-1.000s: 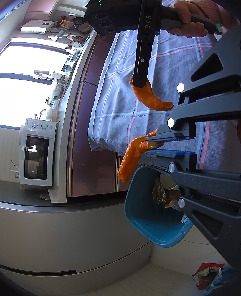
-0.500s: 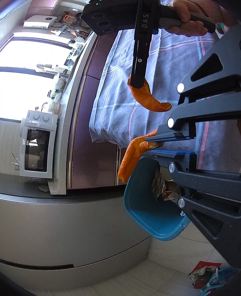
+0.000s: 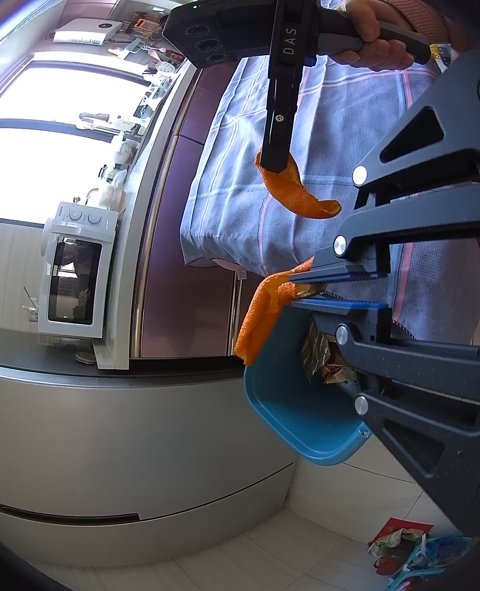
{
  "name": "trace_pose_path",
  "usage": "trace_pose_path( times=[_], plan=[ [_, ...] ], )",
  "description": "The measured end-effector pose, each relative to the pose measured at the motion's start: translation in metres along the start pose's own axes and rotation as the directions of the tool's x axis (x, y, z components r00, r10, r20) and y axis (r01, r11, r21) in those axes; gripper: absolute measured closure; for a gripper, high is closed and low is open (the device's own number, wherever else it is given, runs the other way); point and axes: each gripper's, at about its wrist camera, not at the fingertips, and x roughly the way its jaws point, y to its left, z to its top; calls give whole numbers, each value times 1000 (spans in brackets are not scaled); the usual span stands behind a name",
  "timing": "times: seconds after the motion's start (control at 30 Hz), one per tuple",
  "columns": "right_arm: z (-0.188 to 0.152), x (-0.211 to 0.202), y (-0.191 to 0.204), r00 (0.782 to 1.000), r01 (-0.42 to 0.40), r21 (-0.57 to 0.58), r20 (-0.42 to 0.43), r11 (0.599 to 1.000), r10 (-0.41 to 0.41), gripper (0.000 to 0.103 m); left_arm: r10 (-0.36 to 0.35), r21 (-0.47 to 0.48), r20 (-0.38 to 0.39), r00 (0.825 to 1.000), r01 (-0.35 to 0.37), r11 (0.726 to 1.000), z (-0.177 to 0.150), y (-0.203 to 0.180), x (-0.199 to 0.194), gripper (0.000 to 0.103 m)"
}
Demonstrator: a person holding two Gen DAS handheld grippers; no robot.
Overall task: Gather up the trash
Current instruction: 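Carry both orange peels over to the teal bin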
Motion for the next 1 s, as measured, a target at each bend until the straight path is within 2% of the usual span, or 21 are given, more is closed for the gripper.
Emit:
trace_pose_path(
  times=[1.0],
  plan=[
    [11, 31, 9, 999, -2, -7, -42, 1000, 1, 89, 55, -38, -25, 998, -56, 998, -4, 26, 12, 95]
  ],
)
